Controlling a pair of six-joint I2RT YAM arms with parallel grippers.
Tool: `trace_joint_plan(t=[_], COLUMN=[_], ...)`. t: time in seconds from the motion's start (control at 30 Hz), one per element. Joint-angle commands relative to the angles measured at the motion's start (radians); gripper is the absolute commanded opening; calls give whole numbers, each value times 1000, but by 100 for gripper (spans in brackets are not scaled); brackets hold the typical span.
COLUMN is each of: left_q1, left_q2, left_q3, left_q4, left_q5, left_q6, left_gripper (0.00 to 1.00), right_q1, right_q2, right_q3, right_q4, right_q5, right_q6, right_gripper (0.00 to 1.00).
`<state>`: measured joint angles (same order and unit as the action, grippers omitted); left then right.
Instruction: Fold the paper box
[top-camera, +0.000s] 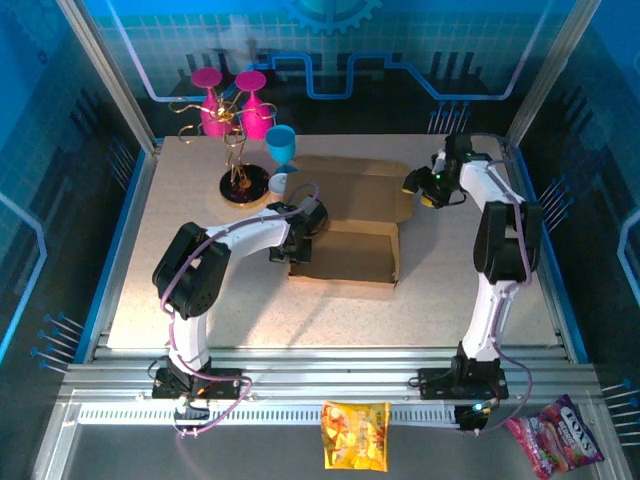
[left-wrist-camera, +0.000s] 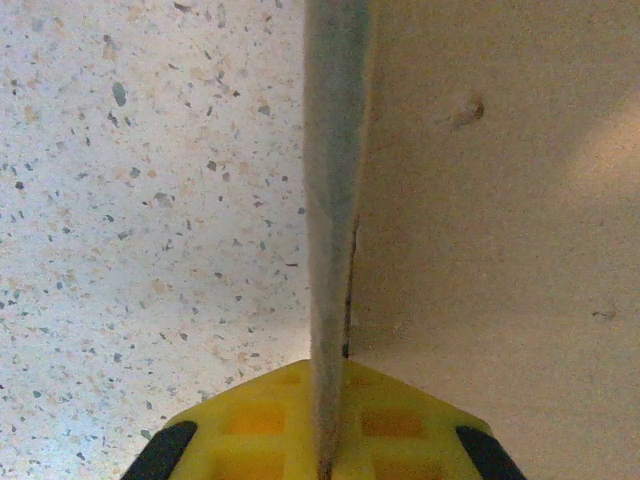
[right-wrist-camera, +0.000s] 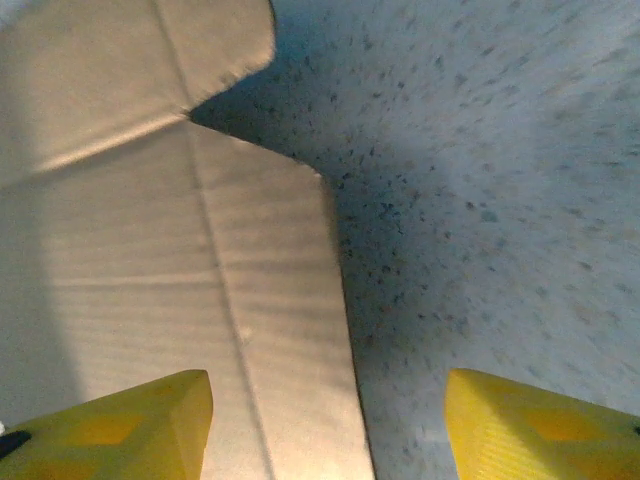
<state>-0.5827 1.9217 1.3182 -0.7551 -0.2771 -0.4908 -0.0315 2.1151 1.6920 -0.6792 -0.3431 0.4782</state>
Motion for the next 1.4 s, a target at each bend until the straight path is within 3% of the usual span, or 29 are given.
trace_joint_plan(t=[0.0, 0.2, 0.67, 0.77, 0.87, 1.07, 1.2, 1.37], left_q1=[-2, -1, 1, 0, -1, -2, -3, -5], left_q2=[5, 11, 23, 20, 11, 8, 15, 20], left_q3=[-4, 1, 25, 22, 13, 7, 11, 23], left_q4=[-42, -46, -50, -50, -42, -38, -39, -43], left_q5=[-48, -47, -49, -48, -42, -33, -28, -26], left_q6=[25, 27, 32, 31, 38, 49, 52, 55], left_gripper=[0, 0, 0, 0, 0, 0, 0, 0], right_q1=[5, 14, 79, 72, 37, -21, -21, -7], right_q2=[52, 121, 116, 87, 64, 57, 76, 108], right_q3=[107, 167, 228, 190, 139, 36, -7, 23], right_q4=[-54, -74, -187, -150, -107, 10, 81, 80], right_q5=[-95, -125, 108, 108, 53, -252, -372, -377], right_q6=[-59, -71, -148, -139, -136, -190, -181, -175], right_gripper=[63, 53, 33, 36, 48, 60, 60, 54])
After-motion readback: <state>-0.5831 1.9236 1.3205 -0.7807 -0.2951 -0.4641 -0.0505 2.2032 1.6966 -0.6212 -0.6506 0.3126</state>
